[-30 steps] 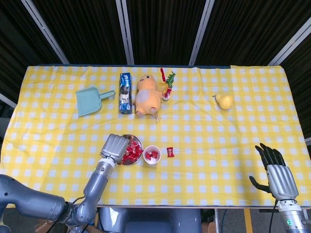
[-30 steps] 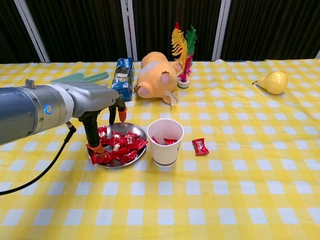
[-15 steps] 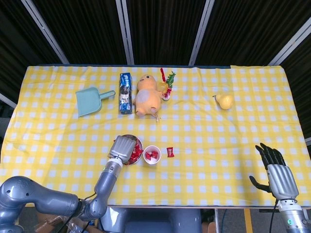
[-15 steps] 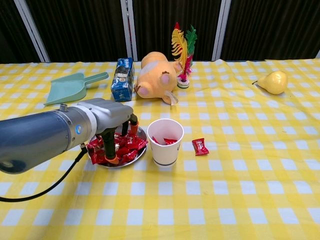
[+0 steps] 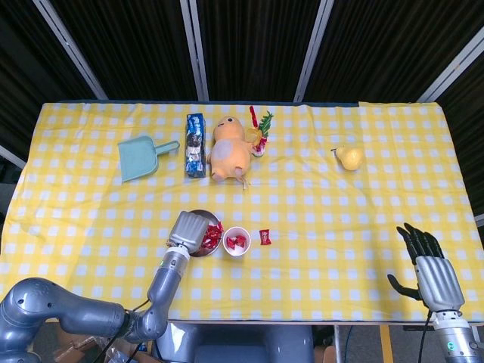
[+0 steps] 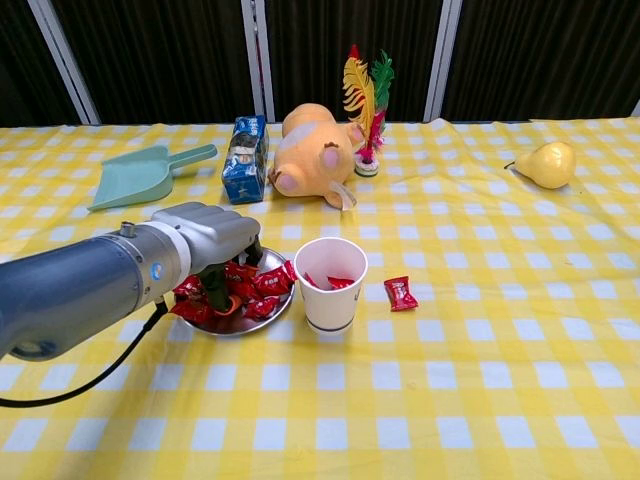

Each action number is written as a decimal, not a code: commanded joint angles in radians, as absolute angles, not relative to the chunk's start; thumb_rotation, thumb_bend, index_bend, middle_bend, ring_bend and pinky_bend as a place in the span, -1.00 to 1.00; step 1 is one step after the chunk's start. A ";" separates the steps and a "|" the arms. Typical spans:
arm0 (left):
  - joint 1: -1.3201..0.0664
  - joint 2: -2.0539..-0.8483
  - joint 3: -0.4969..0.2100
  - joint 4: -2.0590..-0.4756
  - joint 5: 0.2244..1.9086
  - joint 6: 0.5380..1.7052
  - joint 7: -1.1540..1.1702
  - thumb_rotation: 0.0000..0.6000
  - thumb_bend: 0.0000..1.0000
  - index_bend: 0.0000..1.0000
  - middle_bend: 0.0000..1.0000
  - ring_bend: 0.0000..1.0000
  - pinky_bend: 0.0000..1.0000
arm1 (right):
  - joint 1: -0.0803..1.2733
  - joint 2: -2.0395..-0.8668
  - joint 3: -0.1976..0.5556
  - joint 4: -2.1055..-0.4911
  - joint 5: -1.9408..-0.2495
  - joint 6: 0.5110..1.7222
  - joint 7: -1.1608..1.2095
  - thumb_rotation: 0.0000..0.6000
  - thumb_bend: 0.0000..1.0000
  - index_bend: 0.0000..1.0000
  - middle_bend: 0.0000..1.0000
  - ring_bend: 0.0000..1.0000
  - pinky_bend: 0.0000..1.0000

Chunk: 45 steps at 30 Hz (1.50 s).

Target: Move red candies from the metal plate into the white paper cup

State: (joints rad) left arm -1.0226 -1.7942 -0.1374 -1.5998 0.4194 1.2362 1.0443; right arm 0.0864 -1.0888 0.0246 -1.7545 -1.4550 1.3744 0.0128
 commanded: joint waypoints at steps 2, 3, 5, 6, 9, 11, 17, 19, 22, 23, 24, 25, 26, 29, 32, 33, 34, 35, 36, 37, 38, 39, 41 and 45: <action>-1.014 -1.774 -0.138 -1.620 0.434 1.247 1.040 1.00 -0.11 0.08 0.29 0.73 0.94 | 0.086 -1.089 0.025 -1.756 -1.455 1.376 0.011 1.00 -0.32 -1.00 -1.00 -1.00 -1.00; -1.012 -1.765 -0.141 -1.631 0.440 1.252 1.040 1.00 -0.11 0.08 0.29 0.73 0.94 | 0.086 -1.089 0.024 -1.756 -1.455 1.376 0.010 1.00 -0.32 -1.00 -1.00 -1.00 -1.00; -1.011 -1.744 -0.149 -1.657 0.449 1.261 1.041 1.00 -0.11 0.08 0.29 0.73 0.94 | 0.085 -1.090 0.024 -1.756 -1.455 1.377 0.010 1.00 -0.32 -1.00 -1.00 -1.00 -1.00; -1.011 -1.736 -0.152 -1.667 0.453 1.265 1.043 1.00 -0.11 0.08 0.29 0.73 0.94 | 0.085 -1.091 0.024 -1.756 -1.455 1.377 0.009 1.00 -0.32 -1.00 -1.00 -1.00 -1.00; -1.012 -1.702 -0.170 -1.714 0.460 1.282 1.049 1.00 -0.11 0.08 0.29 0.73 0.94 | 0.085 -1.091 0.025 -1.756 -1.454 1.377 0.009 1.00 -0.32 -1.00 -1.00 -1.00 -1.00; -1.015 -1.683 -0.181 -1.743 0.462 1.292 1.056 1.00 -0.11 0.08 0.29 0.73 0.94 | 0.085 -1.090 0.025 -1.757 -1.454 1.377 0.009 1.00 -0.32 -1.00 -1.00 -1.00 -1.00; -1.038 -1.632 -0.227 -1.845 0.473 1.321 1.082 1.00 -0.12 0.08 0.29 0.73 0.94 | 0.085 -1.090 0.025 -1.758 -1.455 1.377 0.008 1.00 -0.32 -1.00 -1.00 -1.00 -1.00; -1.048 -1.627 -0.240 -1.867 0.471 1.325 1.090 1.00 -0.12 0.08 0.29 0.73 0.94 | 0.085 -1.090 0.025 -1.759 -1.455 1.378 0.008 1.00 -0.32 -1.00 -1.00 -1.00 -1.00; -1.072 -1.638 -0.260 -1.888 0.466 1.327 1.103 1.00 -0.12 0.08 0.30 0.73 0.94 | 0.084 -1.090 0.024 -1.758 -1.455 1.378 0.009 1.00 -0.32 -1.00 -1.00 -1.00 -1.00; -1.078 -1.643 -0.263 -1.888 0.462 1.328 1.107 1.00 -0.12 0.08 0.30 0.73 0.94 | 0.084 -1.090 0.025 -1.758 -1.454 1.378 0.009 1.00 -0.32 -1.00 -1.00 -1.00 -1.00; -1.086 -1.652 -0.268 -1.888 0.457 1.329 1.112 1.00 -0.11 0.08 0.30 0.73 0.94 | 0.084 -1.090 0.025 -1.758 -1.454 1.378 0.009 1.00 -0.32 -1.00 -1.00 -1.00 -1.00; -1.094 -1.661 -0.271 -1.886 0.453 1.330 1.116 1.00 -0.11 0.08 0.30 0.73 0.94 | 0.084 -1.090 0.025 -1.758 -1.454 1.378 0.010 1.00 -0.32 -1.00 -1.00 -1.00 -1.00; -1.103 -1.673 -0.275 -1.883 0.450 1.328 1.120 1.00 -0.11 0.08 0.30 0.73 0.94 | 0.085 -1.089 0.025 -1.759 -1.453 1.377 0.010 1.00 -0.32 -1.00 -1.00 -1.00 -1.00; -1.125 -1.703 -0.282 -1.871 0.441 1.328 1.129 1.00 -0.12 0.08 0.30 0.73 0.94 | 0.085 -1.089 0.025 -1.758 -1.453 1.376 0.013 1.00 -0.32 -1.00 -1.00 -1.00 -1.00; -1.146 -1.735 -0.289 -1.854 0.431 1.324 1.136 1.00 -0.11 0.09 0.30 0.73 0.94 | 0.086 -1.088 0.026 -1.758 -1.452 1.374 0.015 1.00 -0.32 -1.00 -1.00 -1.00 -1.00; -1.152 -1.745 -0.290 -1.847 0.428 1.323 1.139 1.00 -0.11 0.09 0.30 0.73 0.94 | 0.086 -1.087 0.026 -1.759 -1.451 1.373 0.016 1.00 -0.32 -1.00 -1.00 -1.00 -1.00; -1.159 -1.757 -0.291 -1.838 0.423 1.324 1.142 1.00 -0.11 0.09 0.30 0.73 0.94 | 0.086 -1.087 0.026 -1.759 -1.451 1.372 0.018 1.00 -0.32 -1.00 -1.00 -1.00 -1.00; -1.166 -1.768 -0.292 -1.828 0.419 1.323 1.146 1.00 -0.11 0.09 0.30 0.73 0.94 | 0.087 -1.086 0.026 -1.759 -1.451 1.372 0.019 1.00 -0.32 -1.00 -1.00 -1.00 -1.00; -1.171 -1.778 -0.293 -1.819 0.415 1.324 1.148 1.00 -0.11 0.09 0.30 0.73 0.94 | 0.087 -1.086 0.025 -1.759 -1.452 1.372 0.019 1.00 -0.32 -1.00 -1.00 -1.00 -1.00; -1.176 -1.788 -0.294 -1.810 0.411 1.323 1.149 1.00 -0.12 0.10 0.31 0.73 0.94 | 0.087 -1.085 0.025 -1.759 -1.453 1.372 0.020 1.00 -0.32 -1.00 -1.00 -1.00 -1.00; -1.181 -1.797 -0.295 -1.802 0.407 1.323 1.150 1.00 -0.12 0.10 0.31 0.73 0.94 | 0.087 -1.085 0.025 -1.759 -1.453 1.372 0.020 1.00 -0.32 -1.00 -1.00 -1.00 -1.00; -1.183 -1.802 -0.295 -1.798 0.404 1.323 1.150 1.00 -0.12 0.10 0.32 0.73 0.94 | 0.087 -1.085 0.025 -1.759 -1.453 1.372 0.021 1.00 -0.32 -1.00 -1.00 -1.00 -1.00; -1.191 -1.816 -0.294 -1.784 0.399 1.322 1.155 1.00 -0.12 0.11 0.32 0.73 0.94 | 0.087 -1.084 0.025 -1.759 -1.453 1.371 0.023 1.00 -0.32 -1.00 -1.00 -1.00 -1.00; -1.202 -1.835 -0.293 -1.763 0.389 1.320 1.160 1.00 -0.12 0.11 0.32 0.73 0.94 | 0.087 -1.084 0.025 -1.759 -1.453 1.370 0.024 1.00 -0.32 -1.00 -1.00 -1.00 -1.00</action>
State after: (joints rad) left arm -1.1990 -1.8309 -0.2932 -1.7673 0.3923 1.3208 1.1586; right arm 0.0873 -1.0838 0.0249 -1.7593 -1.4527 1.3698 0.0237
